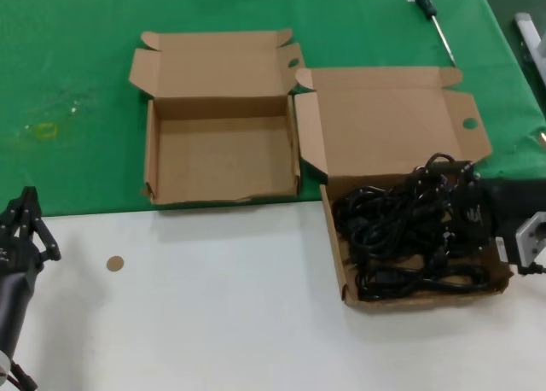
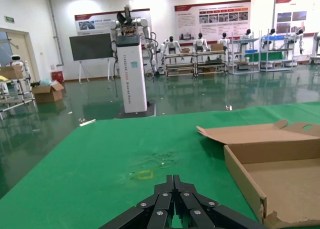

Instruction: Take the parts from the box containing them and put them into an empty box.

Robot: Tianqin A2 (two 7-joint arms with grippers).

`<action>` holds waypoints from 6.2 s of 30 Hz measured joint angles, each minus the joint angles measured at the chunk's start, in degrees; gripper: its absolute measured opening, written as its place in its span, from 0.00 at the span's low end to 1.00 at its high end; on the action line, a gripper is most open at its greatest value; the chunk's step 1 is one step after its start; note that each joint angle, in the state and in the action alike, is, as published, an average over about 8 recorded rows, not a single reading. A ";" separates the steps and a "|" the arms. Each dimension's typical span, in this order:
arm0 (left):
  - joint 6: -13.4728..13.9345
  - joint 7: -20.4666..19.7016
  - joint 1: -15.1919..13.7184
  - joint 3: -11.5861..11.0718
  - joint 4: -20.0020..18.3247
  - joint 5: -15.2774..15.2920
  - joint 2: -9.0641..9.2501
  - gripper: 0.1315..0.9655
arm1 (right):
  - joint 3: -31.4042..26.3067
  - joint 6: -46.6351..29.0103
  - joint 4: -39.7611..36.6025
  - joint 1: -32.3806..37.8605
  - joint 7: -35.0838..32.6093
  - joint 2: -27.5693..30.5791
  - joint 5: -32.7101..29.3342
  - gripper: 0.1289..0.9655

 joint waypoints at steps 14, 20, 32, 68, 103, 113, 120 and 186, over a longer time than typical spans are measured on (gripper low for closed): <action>0.00 0.00 0.00 0.00 0.00 0.01 0.00 0.02 | -0.43 0.25 0.30 -0.42 1.42 0.56 -0.58 0.26; 0.00 0.00 0.00 0.00 0.00 0.01 0.00 0.02 | -0.52 0.37 1.25 -0.77 2.98 1.43 -0.94 0.17; 0.00 0.00 0.00 0.00 0.00 0.00 0.00 0.02 | -0.40 -0.24 5.86 -0.96 11.28 4.37 -1.17 0.10; 0.00 0.00 0.00 0.00 0.00 0.00 0.00 0.02 | -9.61 7.05 4.66 12.99 25.39 -14.91 -7.69 0.10; 0.00 0.00 0.00 0.00 0.00 0.00 0.00 0.02 | -11.01 15.50 -27.35 24.12 7.52 -33.26 -8.33 0.11; 0.00 0.00 0.00 0.00 0.00 0.01 0.00 0.02 | -10.72 15.79 -28.16 24.61 6.70 -34.35 -8.23 0.20; 0.00 0.00 0.00 0.00 0.00 0.01 0.00 0.02 | -11.10 15.88 -26.00 23.99 8.36 -33.88 -8.85 0.25; 0.00 0.01 0.00 0.00 0.00 0.00 0.00 0.81 | 2.14 38.06 8.09 -8.96 38.96 -28.39 -0.96 1.00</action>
